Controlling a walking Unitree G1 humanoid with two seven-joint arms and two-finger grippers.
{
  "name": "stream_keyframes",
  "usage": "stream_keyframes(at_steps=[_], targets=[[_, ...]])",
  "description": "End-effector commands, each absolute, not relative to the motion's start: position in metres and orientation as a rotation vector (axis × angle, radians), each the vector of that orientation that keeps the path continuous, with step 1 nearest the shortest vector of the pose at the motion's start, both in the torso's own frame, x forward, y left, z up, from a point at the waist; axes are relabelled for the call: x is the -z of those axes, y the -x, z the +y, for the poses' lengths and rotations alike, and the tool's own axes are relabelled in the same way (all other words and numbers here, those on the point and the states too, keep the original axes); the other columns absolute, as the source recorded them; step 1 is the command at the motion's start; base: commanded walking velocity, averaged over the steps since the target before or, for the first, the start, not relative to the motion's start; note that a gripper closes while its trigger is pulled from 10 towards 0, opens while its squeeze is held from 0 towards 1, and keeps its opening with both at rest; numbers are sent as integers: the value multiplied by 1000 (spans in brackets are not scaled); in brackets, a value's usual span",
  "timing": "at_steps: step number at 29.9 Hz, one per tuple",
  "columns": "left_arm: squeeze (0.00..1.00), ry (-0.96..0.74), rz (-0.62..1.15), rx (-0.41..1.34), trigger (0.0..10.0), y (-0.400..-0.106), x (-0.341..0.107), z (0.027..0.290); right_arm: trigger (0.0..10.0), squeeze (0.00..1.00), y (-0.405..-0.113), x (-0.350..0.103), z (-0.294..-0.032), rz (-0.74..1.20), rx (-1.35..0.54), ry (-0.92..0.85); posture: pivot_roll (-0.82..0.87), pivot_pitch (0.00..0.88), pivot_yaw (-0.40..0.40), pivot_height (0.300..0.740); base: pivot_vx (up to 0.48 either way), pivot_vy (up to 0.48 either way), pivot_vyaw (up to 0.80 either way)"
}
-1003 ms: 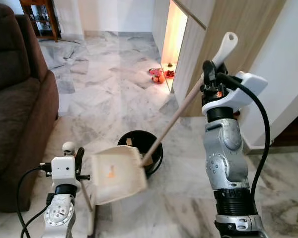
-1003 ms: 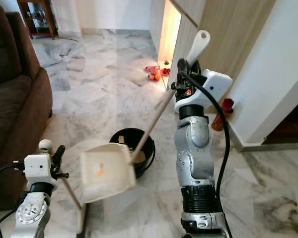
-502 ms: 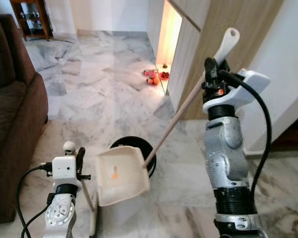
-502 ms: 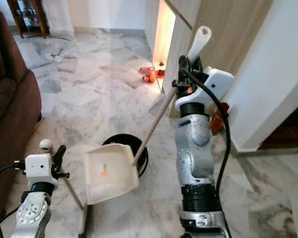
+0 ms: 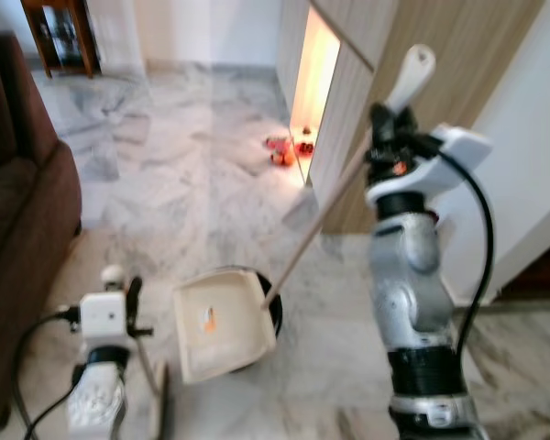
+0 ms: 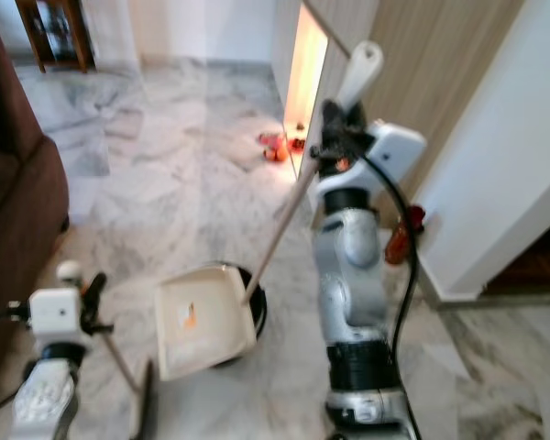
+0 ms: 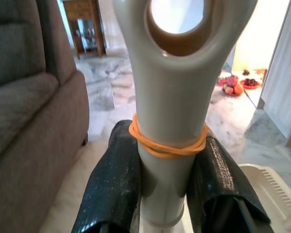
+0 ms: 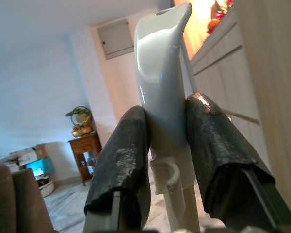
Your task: Sweep floor
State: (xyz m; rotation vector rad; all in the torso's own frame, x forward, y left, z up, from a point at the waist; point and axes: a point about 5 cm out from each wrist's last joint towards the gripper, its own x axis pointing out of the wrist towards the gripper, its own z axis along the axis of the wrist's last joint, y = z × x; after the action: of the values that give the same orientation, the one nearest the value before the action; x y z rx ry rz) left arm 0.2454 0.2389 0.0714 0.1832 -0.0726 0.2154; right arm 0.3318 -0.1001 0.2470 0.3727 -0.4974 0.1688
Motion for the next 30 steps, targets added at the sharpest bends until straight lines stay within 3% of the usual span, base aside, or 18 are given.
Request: stream_keyframes(at_steps=[1,30], targets=[[0,-178,-123,-204,10000,-248,-80,234,10000,0,-328,-262,-115,-579,-128,-396,61,19,-81,740,292,0,0],[0,-167,-134,-216,10000,-249,-80,233,10000,0,-329,-263,-114,-571,-139,-395,63,37,-86,740,257,0,0]])
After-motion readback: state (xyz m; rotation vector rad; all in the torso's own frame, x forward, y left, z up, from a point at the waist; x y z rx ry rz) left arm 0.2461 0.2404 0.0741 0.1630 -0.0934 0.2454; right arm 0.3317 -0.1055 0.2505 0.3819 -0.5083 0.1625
